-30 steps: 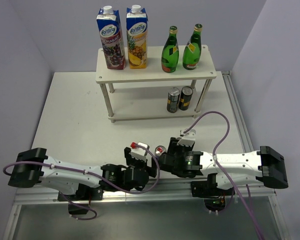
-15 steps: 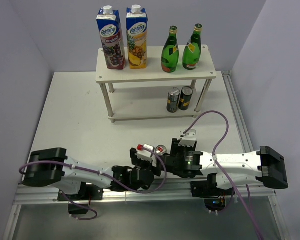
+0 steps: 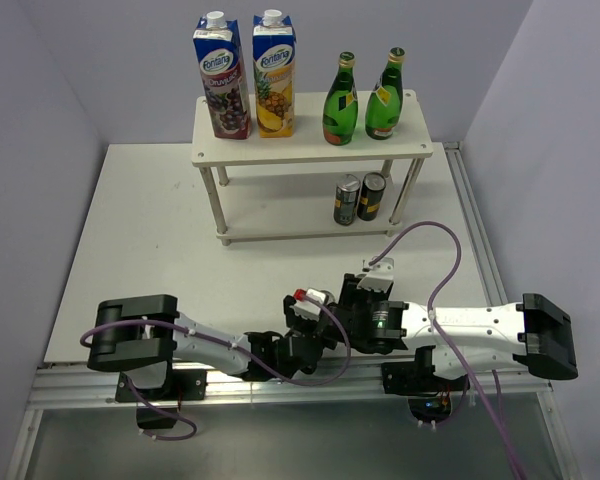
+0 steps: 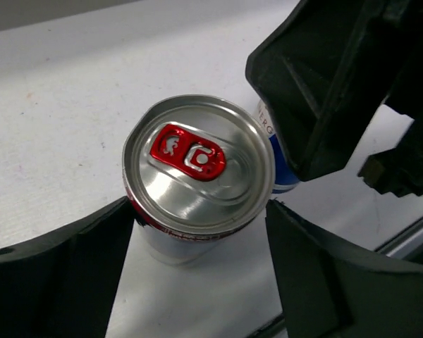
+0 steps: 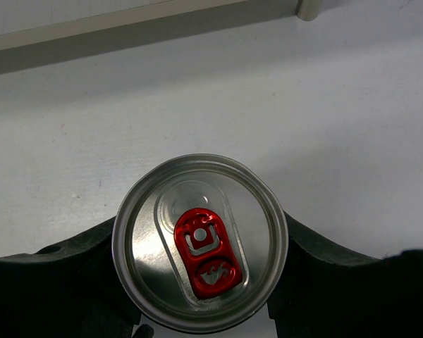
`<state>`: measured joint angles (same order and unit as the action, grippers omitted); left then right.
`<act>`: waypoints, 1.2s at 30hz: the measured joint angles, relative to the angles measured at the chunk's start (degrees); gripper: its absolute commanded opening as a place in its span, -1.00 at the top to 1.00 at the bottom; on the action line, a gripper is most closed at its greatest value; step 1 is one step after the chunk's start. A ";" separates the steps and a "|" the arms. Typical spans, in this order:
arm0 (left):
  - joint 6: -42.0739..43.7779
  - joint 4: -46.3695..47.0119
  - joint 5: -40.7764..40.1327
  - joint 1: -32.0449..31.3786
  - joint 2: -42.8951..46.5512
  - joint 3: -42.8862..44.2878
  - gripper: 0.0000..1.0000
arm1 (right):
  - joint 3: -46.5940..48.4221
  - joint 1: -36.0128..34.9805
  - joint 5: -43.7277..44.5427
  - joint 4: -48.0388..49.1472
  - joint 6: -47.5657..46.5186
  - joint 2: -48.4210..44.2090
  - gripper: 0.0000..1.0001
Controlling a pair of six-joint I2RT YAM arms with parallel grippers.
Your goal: Place and organize the beverage onto the shelf
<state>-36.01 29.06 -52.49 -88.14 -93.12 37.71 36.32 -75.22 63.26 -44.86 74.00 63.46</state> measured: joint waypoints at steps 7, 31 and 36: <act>1.38 2.82 -0.04 1.09 -2.32 0.17 0.48 | 0.00 0.20 0.02 0.57 -0.20 -0.07 1.00; -17.14 -25.94 -10.49 -3.13 14.16 -6.84 0.99 | -0.13 1.18 0.04 3.87 -1.97 -2.49 1.00; -6.75 -22.03 -7.28 5.79 24.48 -11.37 0.99 | -0.13 1.22 -0.15 4.35 -2.43 -1.33 1.00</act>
<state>-42.76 7.03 -59.77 -82.35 -68.64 26.35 36.18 -74.00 63.11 -40.51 71.57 62.13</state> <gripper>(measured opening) 0.556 0.617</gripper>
